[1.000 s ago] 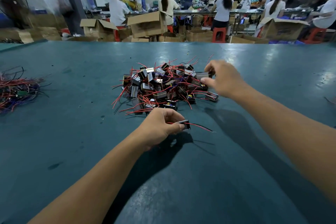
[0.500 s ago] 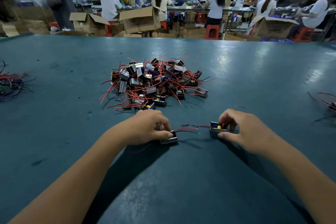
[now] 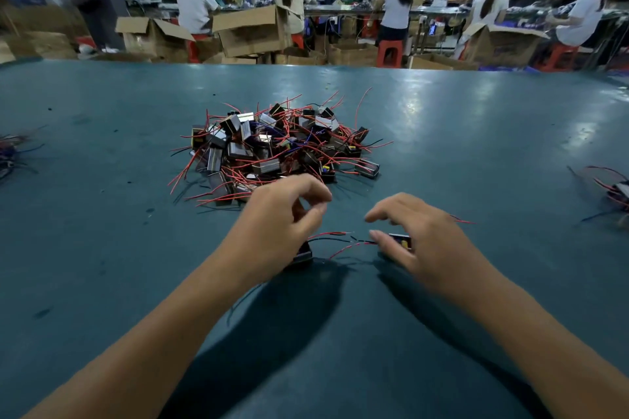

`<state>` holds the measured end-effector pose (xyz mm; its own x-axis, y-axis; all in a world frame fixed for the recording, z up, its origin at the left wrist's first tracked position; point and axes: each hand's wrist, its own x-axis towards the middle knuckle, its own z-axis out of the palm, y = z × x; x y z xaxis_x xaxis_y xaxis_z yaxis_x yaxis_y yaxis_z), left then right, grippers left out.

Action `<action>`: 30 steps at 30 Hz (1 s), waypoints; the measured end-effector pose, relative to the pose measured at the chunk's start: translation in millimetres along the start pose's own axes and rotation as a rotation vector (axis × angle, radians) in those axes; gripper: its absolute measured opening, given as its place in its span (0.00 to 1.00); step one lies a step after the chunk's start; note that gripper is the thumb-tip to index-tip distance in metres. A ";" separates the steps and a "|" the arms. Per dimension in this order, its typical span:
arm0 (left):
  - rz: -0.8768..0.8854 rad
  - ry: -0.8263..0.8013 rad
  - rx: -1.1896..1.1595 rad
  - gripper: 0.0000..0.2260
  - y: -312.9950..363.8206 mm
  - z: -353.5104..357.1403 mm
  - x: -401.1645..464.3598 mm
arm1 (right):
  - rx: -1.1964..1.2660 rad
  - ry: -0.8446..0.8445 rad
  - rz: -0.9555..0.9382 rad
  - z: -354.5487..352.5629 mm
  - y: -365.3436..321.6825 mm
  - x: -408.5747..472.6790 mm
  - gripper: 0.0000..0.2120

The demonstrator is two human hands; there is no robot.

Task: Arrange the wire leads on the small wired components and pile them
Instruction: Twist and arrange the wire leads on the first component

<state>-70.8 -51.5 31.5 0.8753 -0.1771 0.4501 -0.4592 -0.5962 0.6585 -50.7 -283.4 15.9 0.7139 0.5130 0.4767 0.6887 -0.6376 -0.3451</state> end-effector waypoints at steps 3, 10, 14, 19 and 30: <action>-0.061 -0.125 0.105 0.04 -15.3 6.3 0.9 | 0.141 -0.073 0.111 13.4 -1.1 -0.8 0.09; -0.104 -0.257 0.090 0.07 -24.9 2.7 1.1 | 0.226 -0.145 0.135 16.8 3.7 -3.2 0.10; -0.125 -0.247 0.096 0.04 -29.0 2.7 2.1 | 0.238 -0.114 0.149 18.4 7.4 -5.1 0.11; -0.139 -0.274 0.069 0.05 -31.8 -1.2 2.9 | 0.321 -0.046 0.165 11.4 10.9 -5.9 0.16; -0.136 -0.254 0.024 0.13 -34.6 -1.4 2.5 | 0.185 -0.093 0.205 -2.1 23.2 -9.1 0.13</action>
<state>-52.9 -30.2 10.7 0.9400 -0.2829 0.1908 -0.3338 -0.6460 0.6865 -41.5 -304.1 5.2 0.8434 0.4401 0.3082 0.5339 -0.6226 -0.5722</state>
